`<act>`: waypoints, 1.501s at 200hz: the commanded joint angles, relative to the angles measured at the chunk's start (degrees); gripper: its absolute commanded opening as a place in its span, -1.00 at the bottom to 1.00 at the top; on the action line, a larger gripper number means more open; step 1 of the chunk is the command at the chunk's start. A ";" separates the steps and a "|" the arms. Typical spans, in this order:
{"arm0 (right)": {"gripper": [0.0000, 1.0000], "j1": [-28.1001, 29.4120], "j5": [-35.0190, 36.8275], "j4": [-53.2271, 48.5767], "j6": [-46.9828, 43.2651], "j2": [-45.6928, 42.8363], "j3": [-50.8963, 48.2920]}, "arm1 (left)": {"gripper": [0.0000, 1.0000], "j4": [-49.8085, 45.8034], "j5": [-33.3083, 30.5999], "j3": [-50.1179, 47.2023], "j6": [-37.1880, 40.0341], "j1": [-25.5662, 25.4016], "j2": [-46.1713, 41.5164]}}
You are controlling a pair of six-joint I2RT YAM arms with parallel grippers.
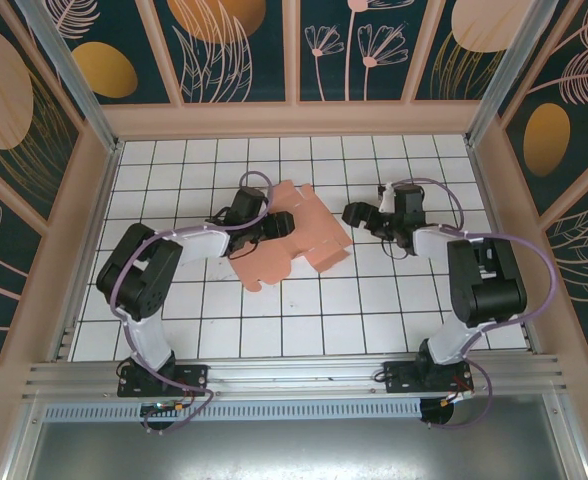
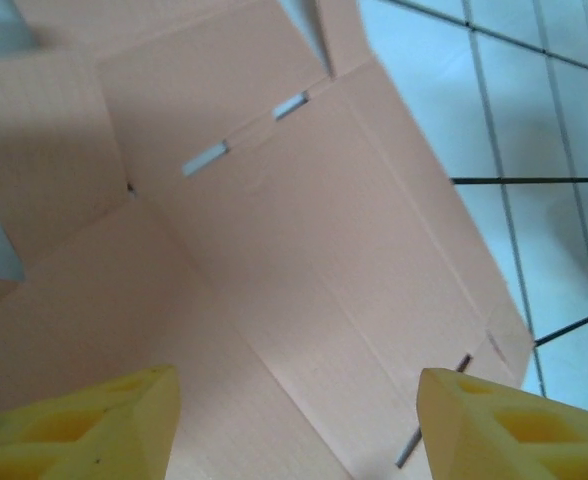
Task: Fold the paper box
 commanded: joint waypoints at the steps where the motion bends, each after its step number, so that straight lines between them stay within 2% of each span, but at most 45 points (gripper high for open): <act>1: 0.88 1.05 -2.31 1.53 0.98 2.64 3.03 | 0.14 0.85 0.76 -0.01 -2.26 0.24 3.30; 19: 0.88 1.45 -3.64 1.56 1.17 4.32 3.92 | 0.03 1.07 1.07 -0.97 -2.37 0.52 4.22; 41: 0.83 1.98 -7.74 0.91 -0.78 6.70 5.50 | 0.01 1.58 1.43 -1.16 -1.98 0.61 4.92; 61: 0.70 2.55 -12.41 -1.19 -4.94 8.83 7.94 | 0.01 2.36 2.17 -3.23 -0.57 0.69 5.64; 81: 0.53 2.46 -14.19 -1.30 -6.92 10.80 9.77 | 0.00 2.82 2.16 -3.77 1.02 0.73 5.89; 145: 0.53 1.90 -17.70 -2.31 -8.08 19.97 17.91 | -0.01 2.84 3.14 -4.04 2.28 0.73 6.55; 183: 0.46 2.03 -23.95 -1.11 -8.51 21.20 18.76 | -0.02 2.49 3.54 -3.44 2.70 0.73 6.94; 195: 0.34 2.24 -23.66 -0.64 -9.74 20.14 18.20 | -0.03 2.22 3.58 -3.19 2.89 0.75 7.10; 255: -0.68 2.34 -13.95 -6.86 -14.00 19.78 21.50 | -0.03 2.17 4.49 -2.92 2.88 0.77 7.13; 287: -0.85 2.76 -11.85 -8.04 -15.04 20.06 22.70 | -0.03 1.98 4.49 -3.10 2.90 0.73 6.99; 300: -1.00 2.96 -10.78 -8.16 -15.37 19.78 22.79 | -0.03 2.05 4.40 -3.20 2.93 0.79 6.91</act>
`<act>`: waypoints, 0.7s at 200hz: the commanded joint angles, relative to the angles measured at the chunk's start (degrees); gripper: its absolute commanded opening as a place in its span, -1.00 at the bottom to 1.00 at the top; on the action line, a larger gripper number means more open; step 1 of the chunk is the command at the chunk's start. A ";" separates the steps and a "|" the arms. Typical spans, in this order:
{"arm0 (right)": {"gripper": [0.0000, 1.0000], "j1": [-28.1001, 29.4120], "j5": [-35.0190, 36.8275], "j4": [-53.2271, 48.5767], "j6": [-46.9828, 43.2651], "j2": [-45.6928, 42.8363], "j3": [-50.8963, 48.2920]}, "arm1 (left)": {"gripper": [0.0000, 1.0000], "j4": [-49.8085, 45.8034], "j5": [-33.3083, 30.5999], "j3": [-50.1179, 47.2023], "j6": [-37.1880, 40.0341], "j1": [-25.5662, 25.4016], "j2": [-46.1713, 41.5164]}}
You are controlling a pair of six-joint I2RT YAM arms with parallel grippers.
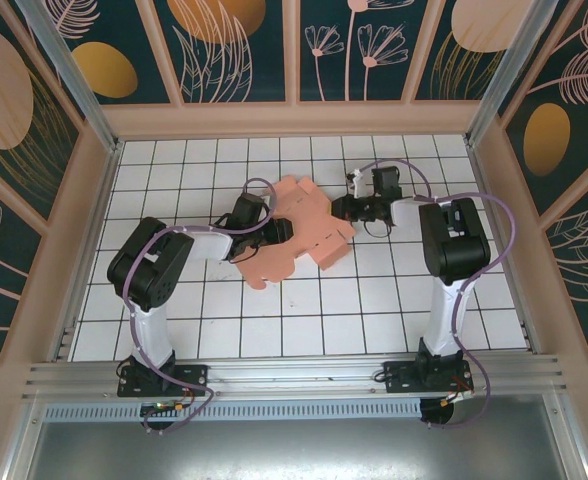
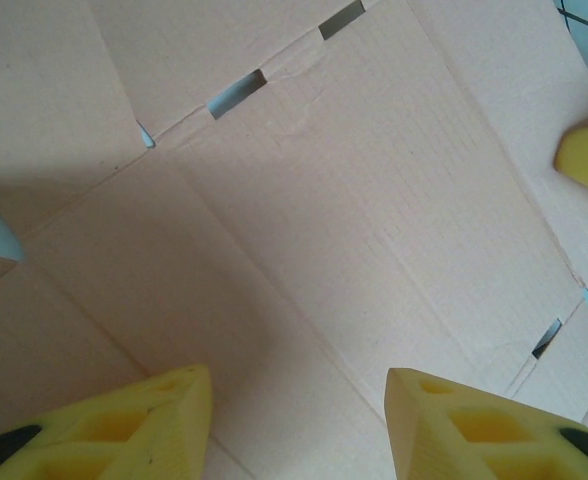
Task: Fold the paper box
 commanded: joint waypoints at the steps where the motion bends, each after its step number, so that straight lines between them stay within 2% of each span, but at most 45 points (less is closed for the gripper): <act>1: -1.00 0.40 3.66 -1.70 -1.85 -0.64 1.70 | -0.03 -5.06 1.13 -1.05 0.40 0.24 2.95; 32: -1.00 1.63 8.71 -3.51 -4.17 -1.91 1.91 | 0.01 -5.16 1.12 -1.04 0.35 0.23 2.75; 58: -1.00 3.92 18.42 -3.64 -6.58 -4.38 0.50 | 0.10 -5.31 1.38 -1.03 0.24 0.20 0.91; 79: -1.00 6.24 28.20 0.07 -8.41 -7.29 -3.05 | 0.26 -5.67 -0.02 -1.55 -0.15 0.20 -2.73; 111: -1.00 9.88 40.88 2.91 -12.45 -10.17 -6.09 | 0.58 -6.87 -7.46 -3.12 0.87 0.56 -10.54; 140: -1.00 12.33 47.63 4.77 -16.20 -11.75 -7.91 | 0.73 -6.86 -10.62 -5.16 -0.43 2.36 -14.78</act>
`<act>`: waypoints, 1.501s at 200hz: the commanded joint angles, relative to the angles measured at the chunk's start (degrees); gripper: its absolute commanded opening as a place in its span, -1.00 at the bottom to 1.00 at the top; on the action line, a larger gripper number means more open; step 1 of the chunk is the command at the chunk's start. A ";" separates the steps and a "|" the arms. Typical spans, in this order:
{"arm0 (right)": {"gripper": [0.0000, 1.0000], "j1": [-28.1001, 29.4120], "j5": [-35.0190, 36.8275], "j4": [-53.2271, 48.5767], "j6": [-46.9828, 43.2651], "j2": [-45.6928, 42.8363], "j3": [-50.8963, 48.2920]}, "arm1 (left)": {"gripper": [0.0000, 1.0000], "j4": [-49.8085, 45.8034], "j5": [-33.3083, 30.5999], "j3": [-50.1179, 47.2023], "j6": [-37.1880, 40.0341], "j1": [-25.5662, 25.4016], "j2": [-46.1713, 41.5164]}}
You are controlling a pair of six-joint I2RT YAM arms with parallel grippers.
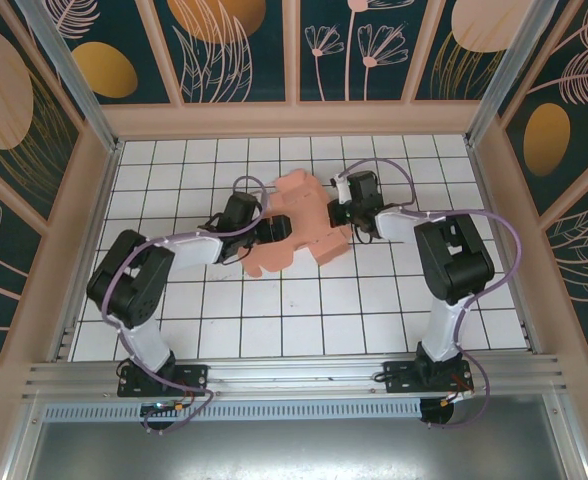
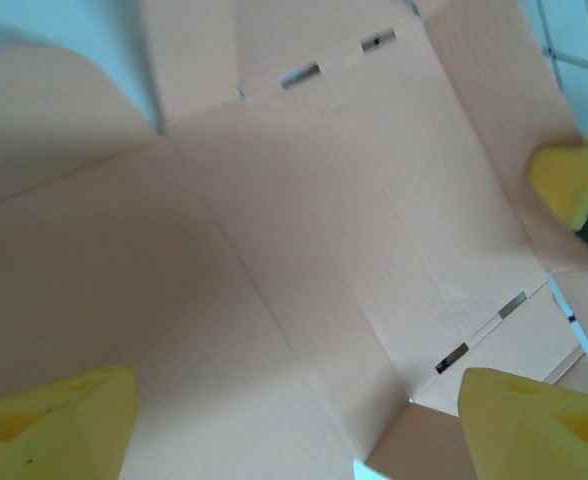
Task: Fold the paper box
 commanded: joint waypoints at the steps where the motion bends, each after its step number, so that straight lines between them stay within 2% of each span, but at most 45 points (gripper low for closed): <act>1: -1.00 2.07 12.40 3.57 -5.35 -2.58 -1.84 | 0.74 -1.42 -5.24 -2.02 -0.44 1.85 -4.66; 24: -1.00 4.98 19.50 3.21 -10.01 -2.22 -1.65 | 0.83 -1.11 -6.62 -4.03 -1.45 3.11 -6.73; 68: -1.00 11.10 39.77 2.76 -16.53 3.34 1.60 | 0.91 -1.37 -7.99 -5.93 -1.98 4.30 -8.83; 112: -1.00 13.34 53.82 6.85 -22.93 8.66 3.62 | 0.95 -1.19 -8.07 -6.46 -1.90 4.40 -9.22; 124: -1.00 13.37 53.82 7.57 -23.40 8.49 3.56 | 0.96 -1.22 -7.89 -6.52 -1.81 4.38 -9.19; 136: -1.00 12.96 50.78 7.11 -21.69 7.25 3.22 | 0.96 -1.11 -7.79 -6.59 -1.74 4.38 -9.10; 164: -1.00 9.47 32.92 1.88 -13.63 2.49 2.61 | 0.96 -0.80 -7.73 -6.77 -1.72 4.38 -9.19; 178: -1.00 8.13 29.94 1.32 -11.77 1.53 2.42 | 0.97 -0.73 -7.71 -6.77 -1.74 4.38 -9.11; 212: -1.00 8.41 33.19 1.35 -13.35 2.03 2.79 | 0.98 -0.23 -7.14 -6.77 -1.89 4.39 -8.75; 267: -1.00 12.57 50.92 7.60 -22.15 6.49 3.65 | 0.98 -0.48 -7.10 -6.86 -1.85 4.38 -8.75; 300: -1.00 13.26 54.38 10.48 -24.43 7.07 3.75 | 0.98 -0.60 -7.17 -6.86 -1.72 4.39 -8.84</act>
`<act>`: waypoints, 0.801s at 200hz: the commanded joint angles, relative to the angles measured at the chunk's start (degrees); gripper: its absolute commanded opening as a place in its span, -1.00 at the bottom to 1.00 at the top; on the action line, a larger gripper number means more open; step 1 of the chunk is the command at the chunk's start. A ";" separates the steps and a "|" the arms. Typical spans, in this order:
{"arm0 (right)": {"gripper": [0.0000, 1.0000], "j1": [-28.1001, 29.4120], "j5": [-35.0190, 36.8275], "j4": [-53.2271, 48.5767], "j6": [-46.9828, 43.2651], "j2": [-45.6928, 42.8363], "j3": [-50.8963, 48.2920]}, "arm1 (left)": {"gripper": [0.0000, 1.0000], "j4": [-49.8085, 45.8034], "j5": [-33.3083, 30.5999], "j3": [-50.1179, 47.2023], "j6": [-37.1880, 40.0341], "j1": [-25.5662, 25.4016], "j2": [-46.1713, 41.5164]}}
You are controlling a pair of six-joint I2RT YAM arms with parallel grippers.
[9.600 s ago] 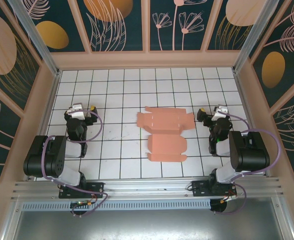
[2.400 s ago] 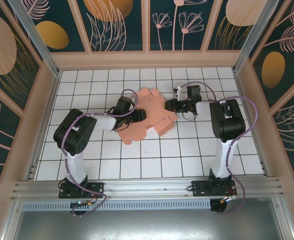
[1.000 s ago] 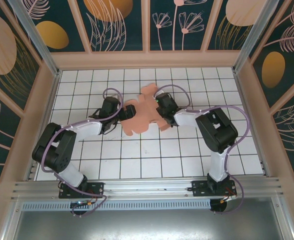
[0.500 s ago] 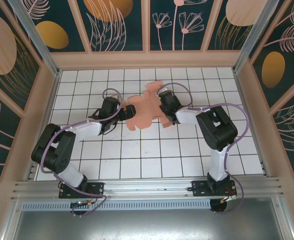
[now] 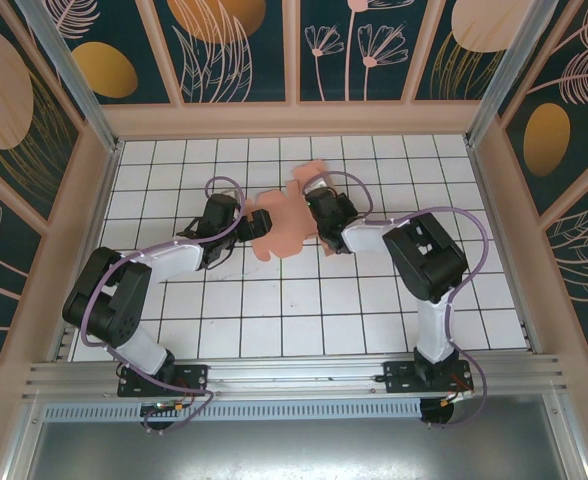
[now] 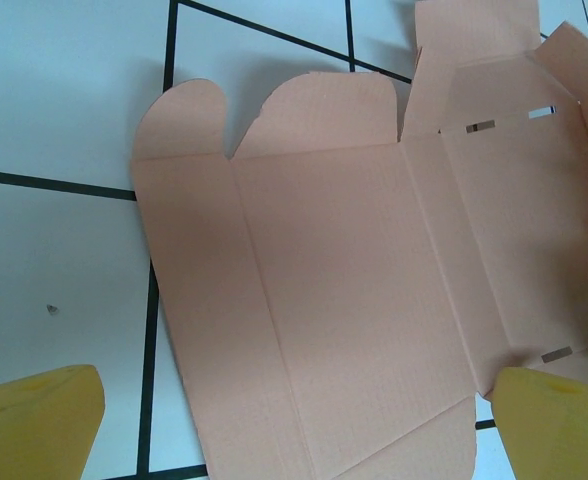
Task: Fold the paper box
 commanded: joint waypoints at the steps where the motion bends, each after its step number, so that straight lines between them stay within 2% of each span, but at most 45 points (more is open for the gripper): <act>1: -1.00 0.01 6.53 4.38 -2.62 0.56 1.51 | 0.98 0.36 0.10 -0.61 -0.19 0.30 -1.01; 22: -1.00 -0.83 1.62 2.10 0.79 -1.46 1.38 | 0.97 0.31 0.09 -0.56 -0.23 0.33 -1.01; 46: -1.00 -3.61 -12.79 -0.40 6.12 -5.92 -0.88 | 0.97 0.49 0.10 -0.52 -0.19 0.29 -1.19; 67: -1.00 -5.00 -21.28 0.71 6.77 -9.25 -3.56 | 0.98 0.90 0.28 -0.18 -0.14 0.29 -1.45; 103: -1.00 -5.15 -29.50 4.16 7.04 -12.58 -7.00 | 0.98 -1.22 0.76 6.32 2.33 0.32 -0.09; 110: -1.00 -7.26 -31.37 4.22 8.68 -13.11 -7.19 | 0.98 -1.75 0.50 7.84 2.83 0.29 0.24; 136: -1.00 -8.20 -31.96 3.98 10.02 -13.80 -7.11 | 0.98 -2.14 0.36 11.97 4.31 0.29 1.21; 160: -1.00 -8.88 -34.06 3.07 10.77 -14.16 -6.98 | 0.98 -3.15 3.43 16.48 5.34 0.34 3.37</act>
